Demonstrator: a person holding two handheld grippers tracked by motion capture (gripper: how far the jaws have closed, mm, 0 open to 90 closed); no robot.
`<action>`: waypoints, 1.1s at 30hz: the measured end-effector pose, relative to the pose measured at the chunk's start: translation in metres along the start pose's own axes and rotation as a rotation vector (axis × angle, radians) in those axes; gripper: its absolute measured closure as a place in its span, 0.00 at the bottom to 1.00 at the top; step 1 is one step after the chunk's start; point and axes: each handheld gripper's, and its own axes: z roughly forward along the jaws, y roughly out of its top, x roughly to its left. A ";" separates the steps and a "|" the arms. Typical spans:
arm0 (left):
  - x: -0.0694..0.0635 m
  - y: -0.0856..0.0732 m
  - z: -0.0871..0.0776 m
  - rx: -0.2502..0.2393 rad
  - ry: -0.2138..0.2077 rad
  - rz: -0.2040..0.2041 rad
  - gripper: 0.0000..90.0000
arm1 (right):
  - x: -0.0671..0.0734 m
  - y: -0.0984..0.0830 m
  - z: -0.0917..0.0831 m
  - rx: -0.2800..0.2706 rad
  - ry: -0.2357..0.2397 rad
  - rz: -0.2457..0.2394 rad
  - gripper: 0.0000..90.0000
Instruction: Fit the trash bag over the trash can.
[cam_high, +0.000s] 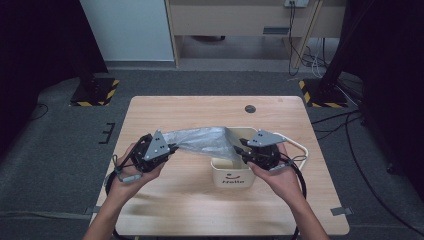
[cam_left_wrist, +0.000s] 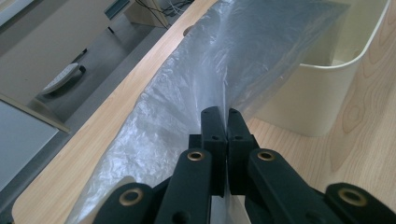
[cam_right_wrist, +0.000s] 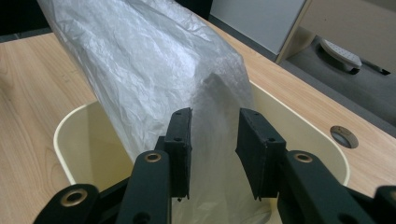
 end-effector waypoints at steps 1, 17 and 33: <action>-0.001 0.000 0.000 0.000 0.000 0.001 0.99 | -0.001 0.001 0.001 0.000 -0.005 0.005 0.73; -0.007 0.009 -0.014 -0.061 -0.012 0.033 0.98 | 0.016 0.016 0.030 0.101 0.031 -0.042 0.73; -0.013 0.034 0.018 0.023 -0.009 0.066 0.99 | 0.021 0.017 0.032 0.106 0.056 -0.052 0.71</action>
